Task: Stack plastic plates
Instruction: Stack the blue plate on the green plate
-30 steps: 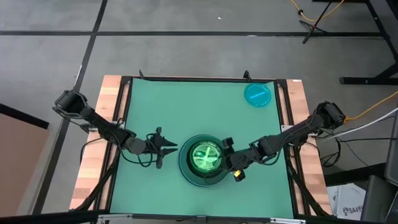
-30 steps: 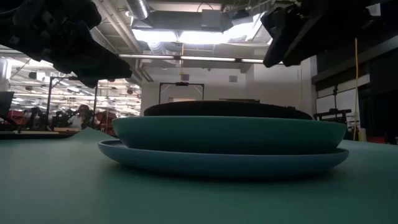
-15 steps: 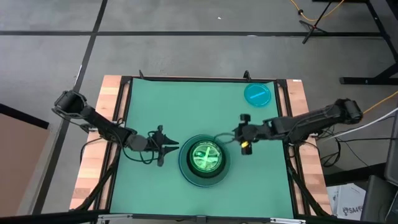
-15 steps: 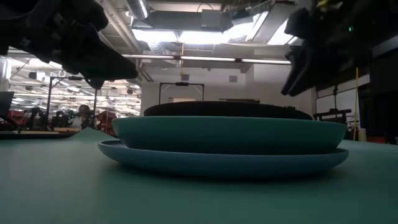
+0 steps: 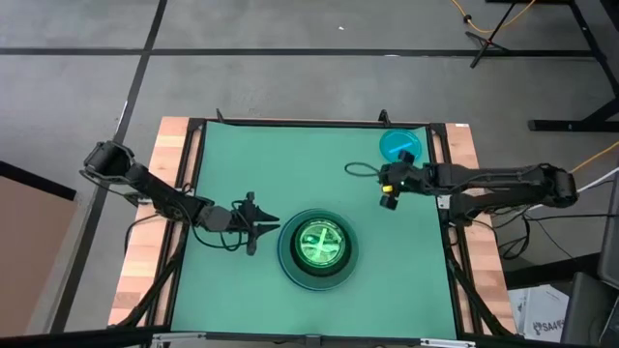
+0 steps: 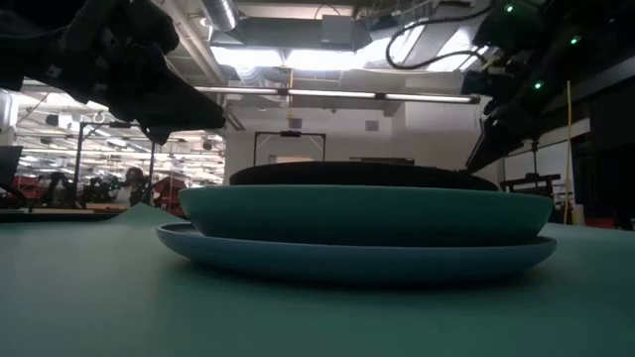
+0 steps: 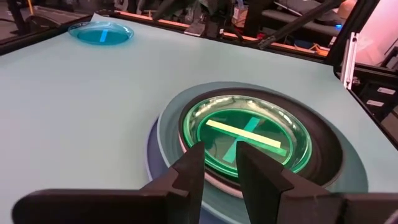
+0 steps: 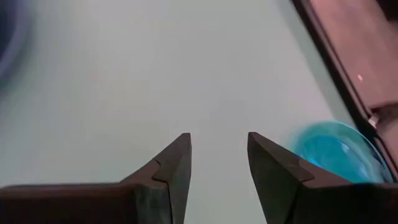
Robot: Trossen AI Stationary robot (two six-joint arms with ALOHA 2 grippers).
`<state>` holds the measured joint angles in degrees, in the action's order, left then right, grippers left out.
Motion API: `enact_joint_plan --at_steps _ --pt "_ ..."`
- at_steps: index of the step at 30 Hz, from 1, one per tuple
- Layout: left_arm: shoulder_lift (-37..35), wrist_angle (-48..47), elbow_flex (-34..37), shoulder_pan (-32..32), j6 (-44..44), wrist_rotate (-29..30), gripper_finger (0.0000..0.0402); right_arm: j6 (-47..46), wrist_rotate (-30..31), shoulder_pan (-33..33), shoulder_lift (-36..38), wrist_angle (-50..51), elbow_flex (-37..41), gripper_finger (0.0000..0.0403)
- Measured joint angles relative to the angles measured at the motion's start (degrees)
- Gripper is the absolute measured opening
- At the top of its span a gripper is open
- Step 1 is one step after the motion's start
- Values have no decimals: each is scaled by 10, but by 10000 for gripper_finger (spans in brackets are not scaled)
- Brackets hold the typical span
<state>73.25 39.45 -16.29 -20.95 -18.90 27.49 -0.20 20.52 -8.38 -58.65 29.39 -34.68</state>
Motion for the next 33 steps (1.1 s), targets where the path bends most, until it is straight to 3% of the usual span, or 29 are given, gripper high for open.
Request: enact_joint_plan --at_steps 15,33 --pt "0 -3 0 0 1 0 86 -68 1 -151 -23 19 0 149" --pt "0 -3 0 1 5 6 86 -50 -21 -278 -253 -134 -10 149"
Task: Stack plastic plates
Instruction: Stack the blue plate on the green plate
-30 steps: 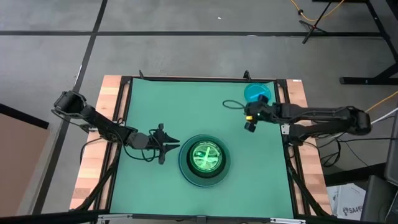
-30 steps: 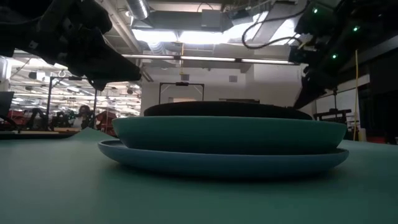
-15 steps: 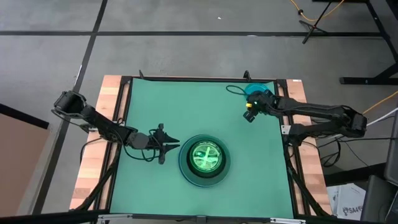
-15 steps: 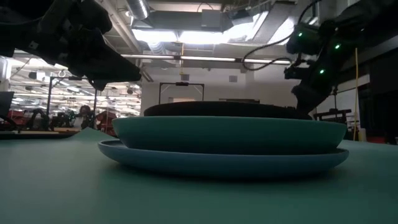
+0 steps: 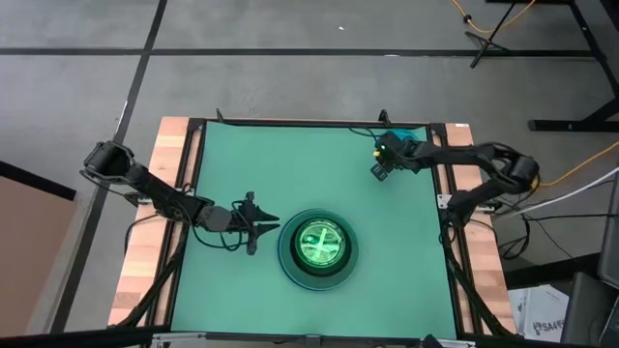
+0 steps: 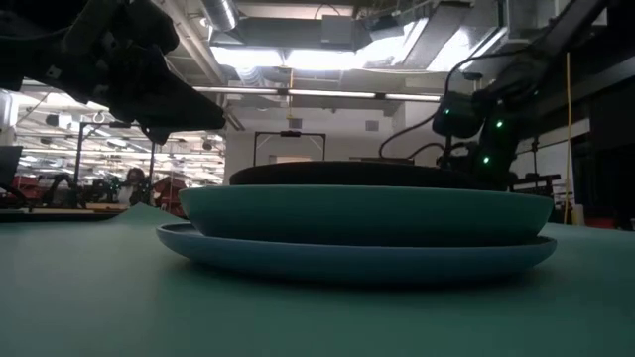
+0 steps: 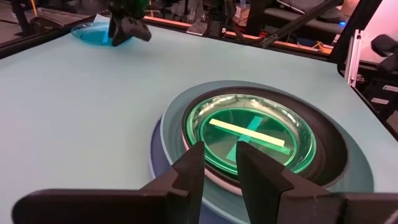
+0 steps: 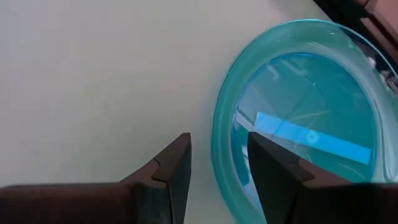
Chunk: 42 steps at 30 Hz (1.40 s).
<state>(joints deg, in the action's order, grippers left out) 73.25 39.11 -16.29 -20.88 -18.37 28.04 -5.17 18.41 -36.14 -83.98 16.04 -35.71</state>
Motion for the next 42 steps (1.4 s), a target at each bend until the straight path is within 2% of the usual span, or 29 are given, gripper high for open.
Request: enact_joint_plan --at_steps 7,14,18,27,35,42 --pt "0 1 0 0 0 0 86 11 16 -11 -61 5 -38 149" --pt "0 0 0 0 0 0 86 9 22 -16 -78 5 -46 146" --pt "0 0 0 0 -1 0 86 17 22 -18 -79 2 -46 119" --pt "0 0 0 0 -1 -4 86 93 15 -17 -80 1 -45 9" --pt "0 3 0 0 -6 -5 86 110 17 -16 -80 2 -45 2" --pt "0 4 0 -2 -6 -14 86 115 45 24 -81 7 -43 2"
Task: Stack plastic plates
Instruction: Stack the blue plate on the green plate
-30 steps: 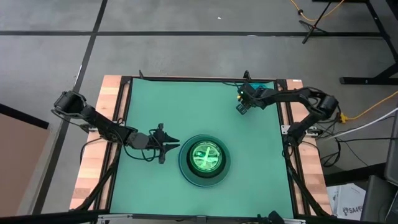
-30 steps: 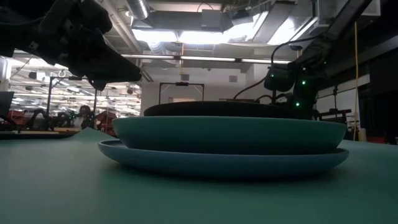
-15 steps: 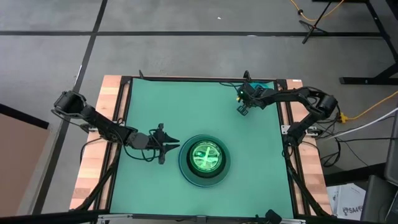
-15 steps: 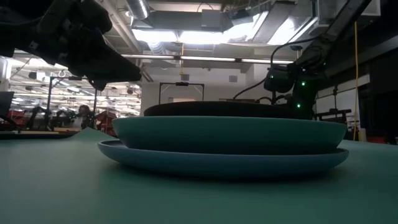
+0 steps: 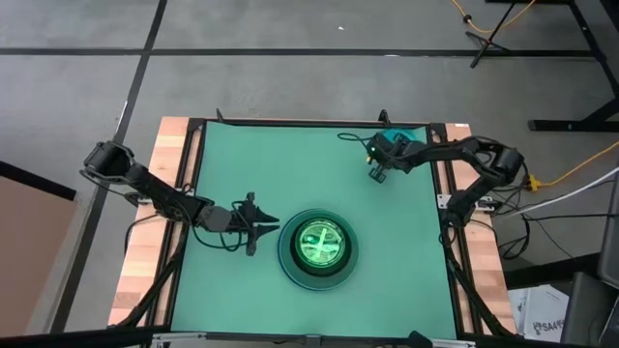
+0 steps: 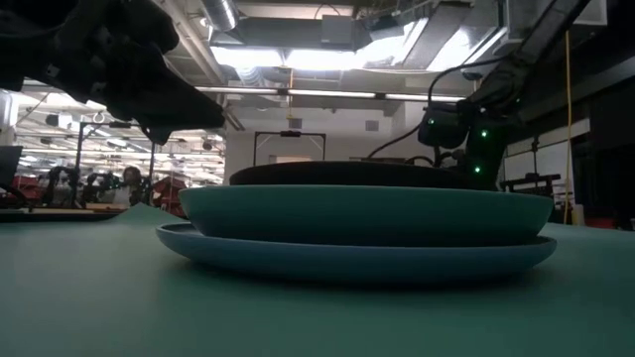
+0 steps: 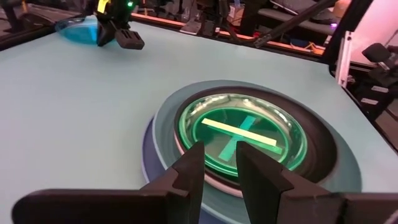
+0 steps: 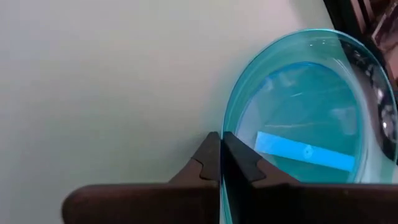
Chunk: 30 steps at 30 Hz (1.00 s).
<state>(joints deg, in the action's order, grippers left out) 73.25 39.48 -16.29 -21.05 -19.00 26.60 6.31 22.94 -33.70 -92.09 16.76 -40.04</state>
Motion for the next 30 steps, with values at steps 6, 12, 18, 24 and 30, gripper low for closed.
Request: enact_joint_plan --at_steps 6,12,18,24,30 --pt "0 0 0 -15 -2 -2 86 -12 4 53 7 2 0 1" --pt "0 1 0 -24 -4 -1 86 -18 4 119 48 2 0 1" --pt "0 1 0 -35 -6 -6 86 -16 4 206 99 -1 0 0" --pt "0 1 0 -38 -6 -6 86 -13 -1 308 130 -13 0 0" --pt "0 1 0 -38 -6 -6 86 20 -11 396 131 -66 0 0"
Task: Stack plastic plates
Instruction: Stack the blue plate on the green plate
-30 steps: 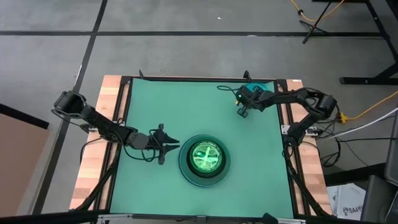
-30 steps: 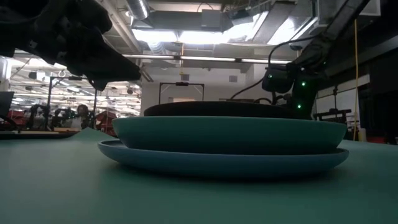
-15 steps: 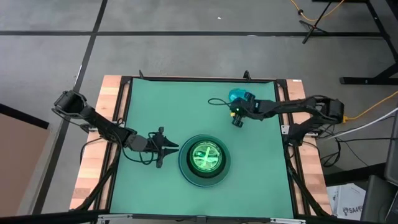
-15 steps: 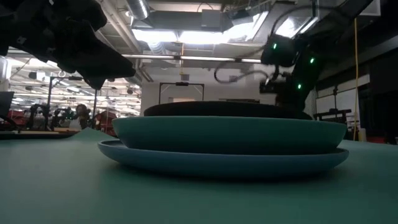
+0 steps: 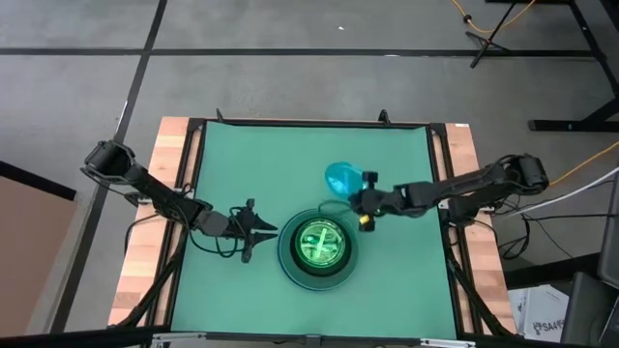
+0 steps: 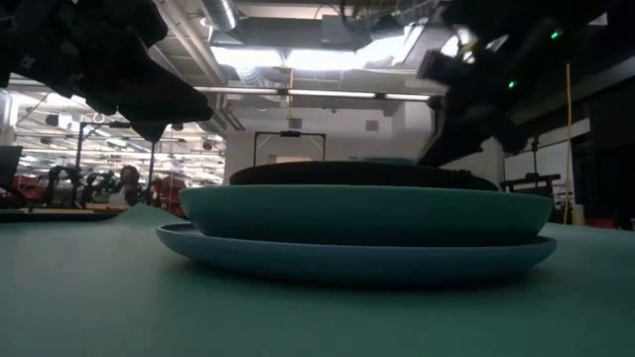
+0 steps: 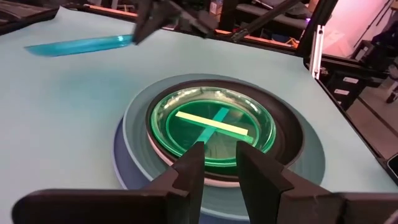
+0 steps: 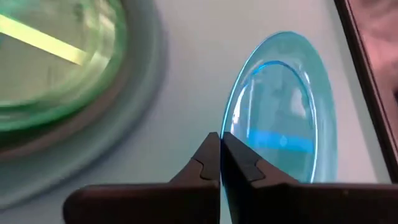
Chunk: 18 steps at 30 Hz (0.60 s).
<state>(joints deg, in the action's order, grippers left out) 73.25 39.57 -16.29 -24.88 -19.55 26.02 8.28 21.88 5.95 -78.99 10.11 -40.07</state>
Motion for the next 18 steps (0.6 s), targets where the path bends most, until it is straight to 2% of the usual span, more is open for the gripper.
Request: enact_joint_plan --at_steps 10,18 --pt "0 2 0 0 0 4 86 58 -13 106 0 -114 0 0" --pt "0 2 0 0 1 5 86 72 -83 150 -1 -187 0 0"
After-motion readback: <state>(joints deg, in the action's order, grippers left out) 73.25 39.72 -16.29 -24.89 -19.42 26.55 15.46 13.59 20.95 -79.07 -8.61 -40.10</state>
